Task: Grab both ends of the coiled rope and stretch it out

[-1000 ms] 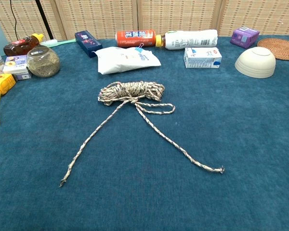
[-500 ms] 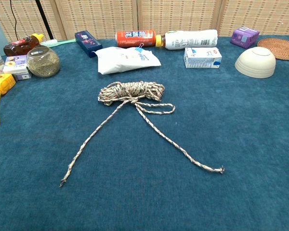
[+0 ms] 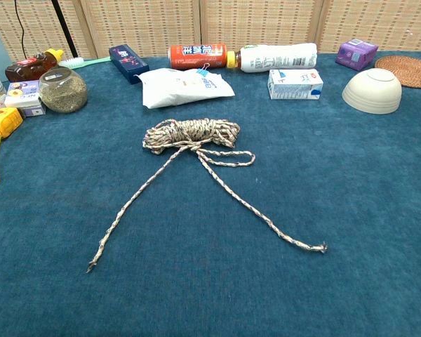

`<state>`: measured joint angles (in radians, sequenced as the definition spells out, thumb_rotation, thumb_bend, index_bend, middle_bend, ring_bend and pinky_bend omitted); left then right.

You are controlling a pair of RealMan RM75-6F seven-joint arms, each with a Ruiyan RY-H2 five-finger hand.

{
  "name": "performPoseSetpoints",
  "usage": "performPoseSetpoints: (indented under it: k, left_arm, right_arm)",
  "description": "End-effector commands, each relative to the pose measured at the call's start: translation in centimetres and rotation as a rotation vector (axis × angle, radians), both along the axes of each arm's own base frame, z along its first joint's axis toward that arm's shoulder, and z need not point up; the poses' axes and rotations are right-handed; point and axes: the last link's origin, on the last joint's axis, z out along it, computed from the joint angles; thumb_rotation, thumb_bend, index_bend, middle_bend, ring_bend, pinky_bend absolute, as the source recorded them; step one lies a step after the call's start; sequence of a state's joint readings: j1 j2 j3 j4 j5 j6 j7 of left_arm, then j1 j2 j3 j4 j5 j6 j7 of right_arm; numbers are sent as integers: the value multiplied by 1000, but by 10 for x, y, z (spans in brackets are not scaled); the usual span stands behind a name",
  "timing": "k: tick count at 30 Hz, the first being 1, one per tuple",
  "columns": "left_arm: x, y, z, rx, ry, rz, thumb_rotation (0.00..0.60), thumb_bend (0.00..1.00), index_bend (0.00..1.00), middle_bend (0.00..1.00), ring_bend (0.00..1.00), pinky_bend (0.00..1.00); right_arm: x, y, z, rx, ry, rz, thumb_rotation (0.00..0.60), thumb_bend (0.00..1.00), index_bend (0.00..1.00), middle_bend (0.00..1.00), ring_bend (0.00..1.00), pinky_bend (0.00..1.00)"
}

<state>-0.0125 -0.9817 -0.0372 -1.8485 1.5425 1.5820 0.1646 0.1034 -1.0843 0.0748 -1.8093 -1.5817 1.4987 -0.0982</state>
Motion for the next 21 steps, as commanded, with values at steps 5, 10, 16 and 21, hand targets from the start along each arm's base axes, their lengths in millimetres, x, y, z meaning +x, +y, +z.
performPoseSetpoints:
  k: [5,10,16,21]
  left_arm:
    - [8,3,5,-2,4,-25,600,274,242,119,101,0]
    - [11,4,7,-10,8,-32,600,274,247,120,102,0]
    - [12,8,6,-11,19,-30,600,274,256,121,103,0]
    - [14,13,5,-14,30,-25,600,274,259,121,104,0]
  right_arm:
    - [12,-10,-8,64,-35,67,600,361,363,266,253,159]
    - [27,-23,-21,138,-74,134,600,361,359,259,253,159]
    - [48,-44,-46,223,-83,213,600,272,361,259,253,159]
    - [62,-60,-75,288,-67,245,600,147,361,259,253,159]
